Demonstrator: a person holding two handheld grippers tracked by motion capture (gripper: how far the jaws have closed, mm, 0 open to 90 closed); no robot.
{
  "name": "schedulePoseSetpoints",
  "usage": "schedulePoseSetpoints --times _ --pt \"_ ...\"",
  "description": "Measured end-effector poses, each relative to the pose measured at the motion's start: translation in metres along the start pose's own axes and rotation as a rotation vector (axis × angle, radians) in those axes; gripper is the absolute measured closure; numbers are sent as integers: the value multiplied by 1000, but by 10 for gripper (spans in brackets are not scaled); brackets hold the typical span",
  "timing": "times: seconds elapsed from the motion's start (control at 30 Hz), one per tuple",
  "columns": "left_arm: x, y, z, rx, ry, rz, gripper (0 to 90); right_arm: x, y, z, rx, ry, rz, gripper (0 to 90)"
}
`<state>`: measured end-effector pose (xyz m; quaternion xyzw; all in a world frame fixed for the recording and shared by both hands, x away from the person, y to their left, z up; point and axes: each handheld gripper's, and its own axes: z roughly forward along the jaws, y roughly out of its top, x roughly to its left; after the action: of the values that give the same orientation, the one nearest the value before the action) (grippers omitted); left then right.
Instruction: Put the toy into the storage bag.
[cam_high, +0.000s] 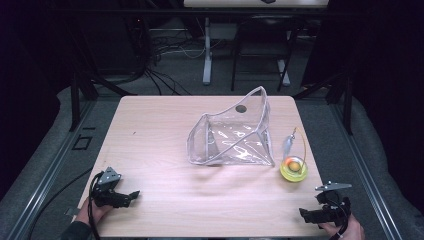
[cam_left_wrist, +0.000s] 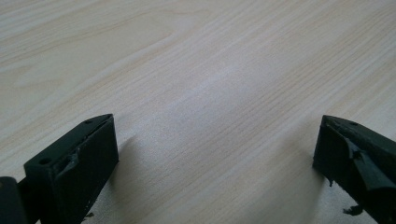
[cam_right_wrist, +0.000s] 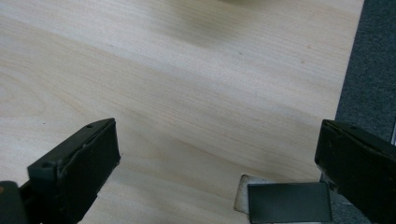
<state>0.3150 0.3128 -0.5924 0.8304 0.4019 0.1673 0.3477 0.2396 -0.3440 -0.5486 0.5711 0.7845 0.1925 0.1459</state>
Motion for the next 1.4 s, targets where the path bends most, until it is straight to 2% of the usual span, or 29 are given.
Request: schedulePoseSetpoints --times 0.33,0.43,0.47,0.5,0.53,0.63,0.67,0.9,1.03,1.3,1.4 --pt "0 0 0 0 0 0 0 0 4 -2 3 10 -7 0" --pt "0 0 0 1 0 2 0 1 8 -4 -11 19 -7 3" --pt "0 0 0 1 0 2 0 3 11 -7 3 -23 -16 8" --pt "0 0 0 1 0 3 0 4 13 -7 -29 -17 -13 11" --pt "0 0 0 2 0 2 0 3 16 -8 -20 24 -18 11" --pt "0 0 0 1 1 4 0 3 20 -10 -23 26 -25 21" --pt "0 0 0 1 0 3 0 2 23 -11 -23 43 -24 17" --pt "0 0 0 1 1 3 0 2 34 -15 -41 48 -3 0" --pt "0 0 0 1 1 3 0 1 48 -21 -69 50 -2 0" --pt "0 0 0 1 1 3 0 1 73 -25 -77 60 -16 0" --pt "0 0 0 1 1 3 0 2 82 -29 -92 67 -21 38"
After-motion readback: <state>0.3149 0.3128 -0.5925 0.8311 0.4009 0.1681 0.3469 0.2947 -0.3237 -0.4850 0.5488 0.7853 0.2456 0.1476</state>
